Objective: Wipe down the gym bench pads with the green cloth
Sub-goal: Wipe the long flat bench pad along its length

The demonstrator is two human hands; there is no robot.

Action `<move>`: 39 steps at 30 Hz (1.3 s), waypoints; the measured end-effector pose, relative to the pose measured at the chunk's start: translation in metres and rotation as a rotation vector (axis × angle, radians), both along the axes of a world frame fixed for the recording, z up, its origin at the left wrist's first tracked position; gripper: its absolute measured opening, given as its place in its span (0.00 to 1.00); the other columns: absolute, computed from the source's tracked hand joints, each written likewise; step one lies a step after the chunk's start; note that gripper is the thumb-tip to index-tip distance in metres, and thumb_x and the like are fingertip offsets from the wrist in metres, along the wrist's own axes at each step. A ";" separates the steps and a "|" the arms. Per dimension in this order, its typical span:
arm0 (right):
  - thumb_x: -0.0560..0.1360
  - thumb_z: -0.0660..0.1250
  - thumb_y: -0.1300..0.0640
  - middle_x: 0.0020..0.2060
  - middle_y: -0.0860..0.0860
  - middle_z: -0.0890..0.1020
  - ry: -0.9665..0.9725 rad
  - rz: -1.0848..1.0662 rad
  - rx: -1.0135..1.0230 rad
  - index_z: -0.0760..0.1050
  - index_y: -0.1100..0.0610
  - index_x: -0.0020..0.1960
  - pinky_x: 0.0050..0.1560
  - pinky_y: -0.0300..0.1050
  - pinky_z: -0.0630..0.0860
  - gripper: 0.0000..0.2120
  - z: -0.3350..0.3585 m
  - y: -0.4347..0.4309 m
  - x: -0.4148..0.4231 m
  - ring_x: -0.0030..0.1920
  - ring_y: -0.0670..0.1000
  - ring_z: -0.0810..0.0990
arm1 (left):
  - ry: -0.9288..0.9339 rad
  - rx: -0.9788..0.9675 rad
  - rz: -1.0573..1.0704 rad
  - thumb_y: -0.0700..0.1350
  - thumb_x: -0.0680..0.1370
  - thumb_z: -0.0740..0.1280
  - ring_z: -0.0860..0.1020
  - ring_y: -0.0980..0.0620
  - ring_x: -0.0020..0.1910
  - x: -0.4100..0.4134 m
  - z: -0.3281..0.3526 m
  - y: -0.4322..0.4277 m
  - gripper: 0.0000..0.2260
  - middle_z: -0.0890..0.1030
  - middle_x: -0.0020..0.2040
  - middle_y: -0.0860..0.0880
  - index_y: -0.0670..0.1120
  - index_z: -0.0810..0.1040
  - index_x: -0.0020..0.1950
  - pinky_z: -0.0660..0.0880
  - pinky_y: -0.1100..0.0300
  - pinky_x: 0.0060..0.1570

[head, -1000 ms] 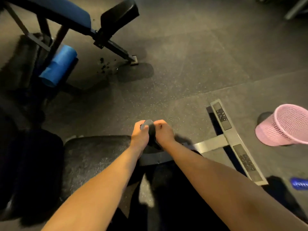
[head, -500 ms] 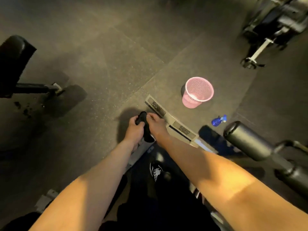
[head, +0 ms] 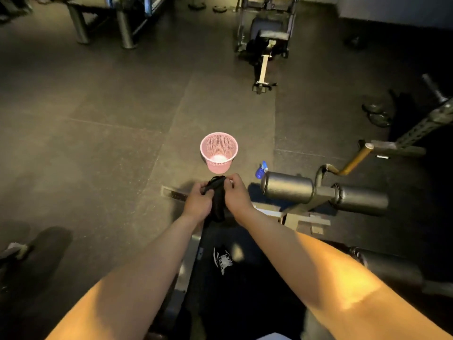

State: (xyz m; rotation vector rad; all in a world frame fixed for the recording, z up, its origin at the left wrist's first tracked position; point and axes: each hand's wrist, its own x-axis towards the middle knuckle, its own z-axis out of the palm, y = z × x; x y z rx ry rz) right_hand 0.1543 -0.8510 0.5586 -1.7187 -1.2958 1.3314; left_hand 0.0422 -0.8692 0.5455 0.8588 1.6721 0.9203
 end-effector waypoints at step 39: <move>0.82 0.60 0.60 0.40 0.45 0.75 -0.016 -0.546 0.141 0.70 0.56 0.53 0.42 0.37 0.68 0.01 0.043 0.591 -0.324 0.42 0.48 0.74 | 0.057 -0.046 -0.641 0.42 0.76 0.72 0.79 0.51 0.41 -0.359 0.065 0.649 0.04 0.80 0.40 0.49 0.50 0.79 0.46 0.78 0.52 0.46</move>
